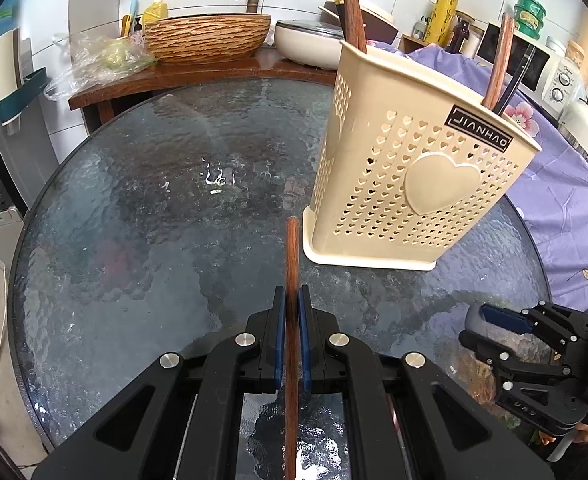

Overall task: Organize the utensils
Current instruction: 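Carry the chopstick and spoon over the caddy and lower them into its openings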

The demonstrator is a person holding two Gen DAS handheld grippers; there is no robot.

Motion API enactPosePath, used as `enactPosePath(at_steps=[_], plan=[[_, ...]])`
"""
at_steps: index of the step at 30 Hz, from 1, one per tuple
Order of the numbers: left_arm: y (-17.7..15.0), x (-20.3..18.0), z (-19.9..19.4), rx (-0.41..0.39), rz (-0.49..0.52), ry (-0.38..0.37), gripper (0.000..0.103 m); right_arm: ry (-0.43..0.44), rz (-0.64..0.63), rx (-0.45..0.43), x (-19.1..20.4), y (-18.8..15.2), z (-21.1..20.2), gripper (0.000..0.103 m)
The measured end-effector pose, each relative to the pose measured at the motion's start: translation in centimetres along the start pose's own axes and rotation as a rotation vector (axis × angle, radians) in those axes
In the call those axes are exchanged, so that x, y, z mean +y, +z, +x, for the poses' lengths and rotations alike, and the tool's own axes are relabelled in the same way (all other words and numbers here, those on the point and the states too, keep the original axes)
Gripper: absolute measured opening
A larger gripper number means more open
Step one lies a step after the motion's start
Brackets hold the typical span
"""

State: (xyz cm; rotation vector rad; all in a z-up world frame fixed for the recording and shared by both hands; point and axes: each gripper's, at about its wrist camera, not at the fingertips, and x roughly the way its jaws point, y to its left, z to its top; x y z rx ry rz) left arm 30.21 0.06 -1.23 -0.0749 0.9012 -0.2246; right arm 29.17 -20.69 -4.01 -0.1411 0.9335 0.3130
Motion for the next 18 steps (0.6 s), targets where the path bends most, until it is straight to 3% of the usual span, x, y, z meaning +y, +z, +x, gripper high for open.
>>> enactPosePath(at_steps=[10,18], plan=[[0.7,-0.8,-4.5,-0.104,0.001,-0.038,0.006,0.131,0.097,-0.214,-1.3,2.2,-6.9,0.037],[1.3,-1.8,-9.1,-0.218,0.027,-0.052,0.006,0.127,0.095,-0.256,-0.9,2.4,-8.9,0.037]])
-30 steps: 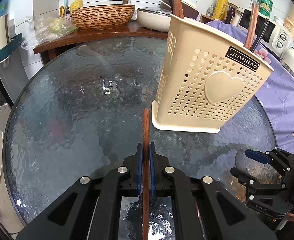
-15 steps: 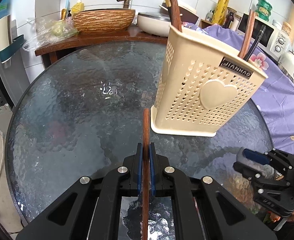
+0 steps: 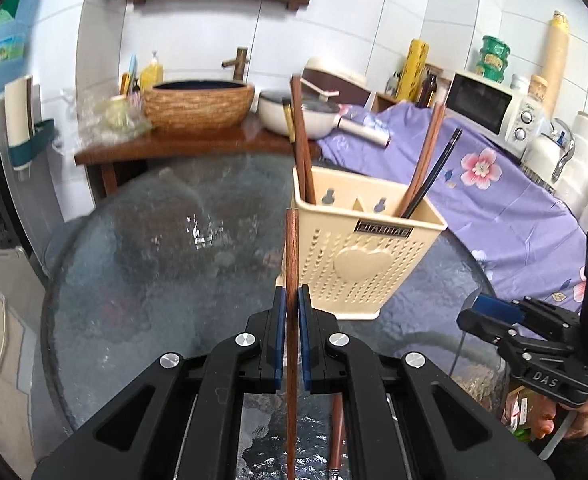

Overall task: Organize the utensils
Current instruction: 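Carry the chopstick and spoon over the caddy and lower them into its openings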

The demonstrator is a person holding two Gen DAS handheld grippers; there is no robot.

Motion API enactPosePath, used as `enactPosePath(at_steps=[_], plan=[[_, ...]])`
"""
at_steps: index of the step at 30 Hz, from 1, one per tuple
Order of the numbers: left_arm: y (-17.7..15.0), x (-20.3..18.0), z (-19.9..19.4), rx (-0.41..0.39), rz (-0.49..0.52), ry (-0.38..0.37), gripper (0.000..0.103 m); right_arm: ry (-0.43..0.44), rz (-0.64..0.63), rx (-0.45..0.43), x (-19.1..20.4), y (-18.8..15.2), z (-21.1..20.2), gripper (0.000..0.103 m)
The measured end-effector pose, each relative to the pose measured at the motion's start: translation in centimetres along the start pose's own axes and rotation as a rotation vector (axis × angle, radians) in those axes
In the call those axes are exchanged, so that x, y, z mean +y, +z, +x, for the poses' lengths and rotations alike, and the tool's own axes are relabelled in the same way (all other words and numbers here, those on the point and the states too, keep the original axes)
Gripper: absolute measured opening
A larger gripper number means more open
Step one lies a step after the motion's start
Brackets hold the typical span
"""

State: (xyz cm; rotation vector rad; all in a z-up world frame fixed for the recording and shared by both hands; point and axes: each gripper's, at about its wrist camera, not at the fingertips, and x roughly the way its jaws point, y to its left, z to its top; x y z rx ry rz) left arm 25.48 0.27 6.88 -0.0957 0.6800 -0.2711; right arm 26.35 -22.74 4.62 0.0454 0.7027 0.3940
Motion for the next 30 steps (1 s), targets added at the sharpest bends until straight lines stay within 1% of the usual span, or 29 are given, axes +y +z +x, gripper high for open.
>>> enactPosePath(at_steps=[9,17,20,25,30], plan=[[0.7,-0.5,-1.4,-0.025,0.014,-0.018,0.006,0.017,-0.012,-0.027,0.5,0.4,-1.2,0.037],[2.1,-1.1,-2.8,-0.061,0.042,-0.026,0.006,0.065,-0.004,-0.066,1.1,2.1,-2.4,0.037],[2.7,-1.5,-3.3,-0.073,0.055,-0.038,0.006,0.076,0.0,-0.097,1.4,3.2,-3.0,0.037],[4.4,-2.4,-4.6,-0.114,0.084,-0.035,0.006,0.107,0.029,-0.143,1.1,5.7,-3.9,0.037],[6.9,-3.6,-6.5,-0.159,0.115,-0.06,0.006,0.089,0.025,-0.209,1.2,9.0,-5.1,0.037]])
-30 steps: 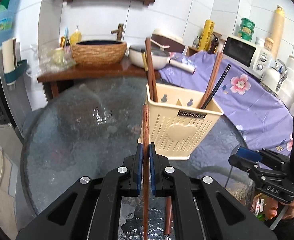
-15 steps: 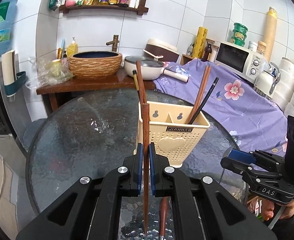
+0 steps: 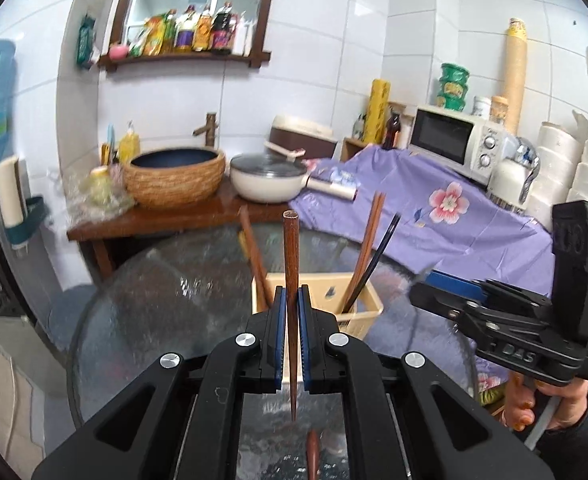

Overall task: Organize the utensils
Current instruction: 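Carry the chopstick and spoon over the caddy and lower them into its openings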

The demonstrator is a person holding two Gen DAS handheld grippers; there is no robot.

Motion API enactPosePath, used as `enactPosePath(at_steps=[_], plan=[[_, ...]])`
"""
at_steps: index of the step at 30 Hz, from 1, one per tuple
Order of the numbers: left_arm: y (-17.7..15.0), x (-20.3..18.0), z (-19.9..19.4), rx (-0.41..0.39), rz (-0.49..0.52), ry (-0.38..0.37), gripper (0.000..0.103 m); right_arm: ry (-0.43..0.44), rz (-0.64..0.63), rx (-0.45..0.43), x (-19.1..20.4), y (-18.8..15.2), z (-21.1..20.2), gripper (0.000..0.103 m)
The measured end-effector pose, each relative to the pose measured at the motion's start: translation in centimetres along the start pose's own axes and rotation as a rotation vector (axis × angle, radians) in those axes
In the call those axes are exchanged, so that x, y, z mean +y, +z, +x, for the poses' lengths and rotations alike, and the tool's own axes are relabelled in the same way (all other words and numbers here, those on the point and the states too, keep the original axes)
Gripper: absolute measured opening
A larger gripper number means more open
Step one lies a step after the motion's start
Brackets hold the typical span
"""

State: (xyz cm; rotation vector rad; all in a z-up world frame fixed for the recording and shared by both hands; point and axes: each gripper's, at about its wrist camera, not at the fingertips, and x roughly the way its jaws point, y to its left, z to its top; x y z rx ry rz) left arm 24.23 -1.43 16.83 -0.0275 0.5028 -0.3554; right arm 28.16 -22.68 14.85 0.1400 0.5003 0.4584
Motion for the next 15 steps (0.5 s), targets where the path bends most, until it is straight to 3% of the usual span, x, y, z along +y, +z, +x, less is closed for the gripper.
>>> enactPosePath(at_steps=[8,15], plan=[[6.4,-1.1,-1.3,-0.078,0.013,0.001,0.006,-0.029,0.006,-0.084,0.2,6.3,0.4,0.037],[10.1,-0.2,0.4,-0.115,-0.067,0.032,0.006,-0.091,-0.025,-0.165,0.5,9.3,1.9,0.037]])
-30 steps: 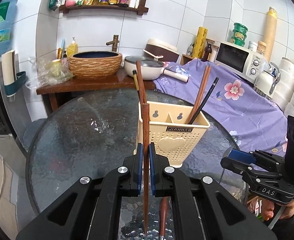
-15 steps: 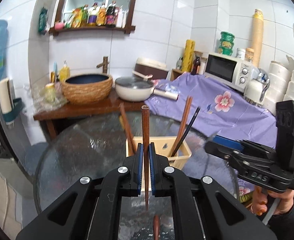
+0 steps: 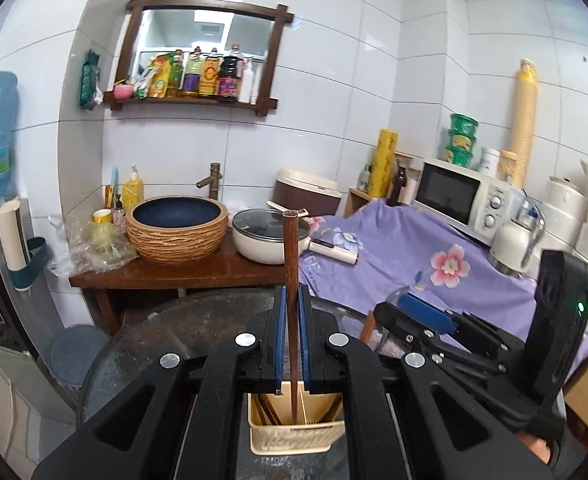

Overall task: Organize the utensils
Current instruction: 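Carry the chopstick and spoon over the caddy and lower them into its openings, then release the chopstick and spoon into the caddy by opening both tools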

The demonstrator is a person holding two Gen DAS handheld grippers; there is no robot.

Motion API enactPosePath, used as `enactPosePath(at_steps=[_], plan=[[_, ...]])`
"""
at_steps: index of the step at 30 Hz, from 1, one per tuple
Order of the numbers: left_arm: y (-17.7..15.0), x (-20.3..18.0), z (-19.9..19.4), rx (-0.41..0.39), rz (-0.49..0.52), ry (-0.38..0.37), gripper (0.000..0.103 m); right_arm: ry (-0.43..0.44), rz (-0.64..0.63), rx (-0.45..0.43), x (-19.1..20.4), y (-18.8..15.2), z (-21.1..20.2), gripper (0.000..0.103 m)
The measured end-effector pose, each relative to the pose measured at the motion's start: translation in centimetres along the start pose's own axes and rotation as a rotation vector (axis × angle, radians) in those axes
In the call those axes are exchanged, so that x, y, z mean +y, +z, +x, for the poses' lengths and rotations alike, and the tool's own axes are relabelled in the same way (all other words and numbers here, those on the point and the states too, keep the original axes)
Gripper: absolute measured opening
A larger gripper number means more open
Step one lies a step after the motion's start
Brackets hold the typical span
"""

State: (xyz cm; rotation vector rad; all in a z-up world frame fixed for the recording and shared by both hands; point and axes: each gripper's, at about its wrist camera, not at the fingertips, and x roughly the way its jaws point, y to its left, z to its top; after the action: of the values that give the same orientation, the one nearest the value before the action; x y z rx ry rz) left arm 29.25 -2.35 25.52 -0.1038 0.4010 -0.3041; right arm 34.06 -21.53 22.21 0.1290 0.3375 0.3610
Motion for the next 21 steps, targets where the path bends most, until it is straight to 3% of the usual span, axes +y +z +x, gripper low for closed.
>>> enactPosePath(at_steps=[9,21], plan=[[-3.5,1.5,5.5,0.085,-0.071,0.043,0.006,-0.054,0.036,0.064,-1.7,-5.1,4.8,0.037],[-8.9,1.5,9.0,0.189,-0.034,0.061,0.006,-0.097,-0.04,0.139,-1.6,-10.7,6.6,0.037]])
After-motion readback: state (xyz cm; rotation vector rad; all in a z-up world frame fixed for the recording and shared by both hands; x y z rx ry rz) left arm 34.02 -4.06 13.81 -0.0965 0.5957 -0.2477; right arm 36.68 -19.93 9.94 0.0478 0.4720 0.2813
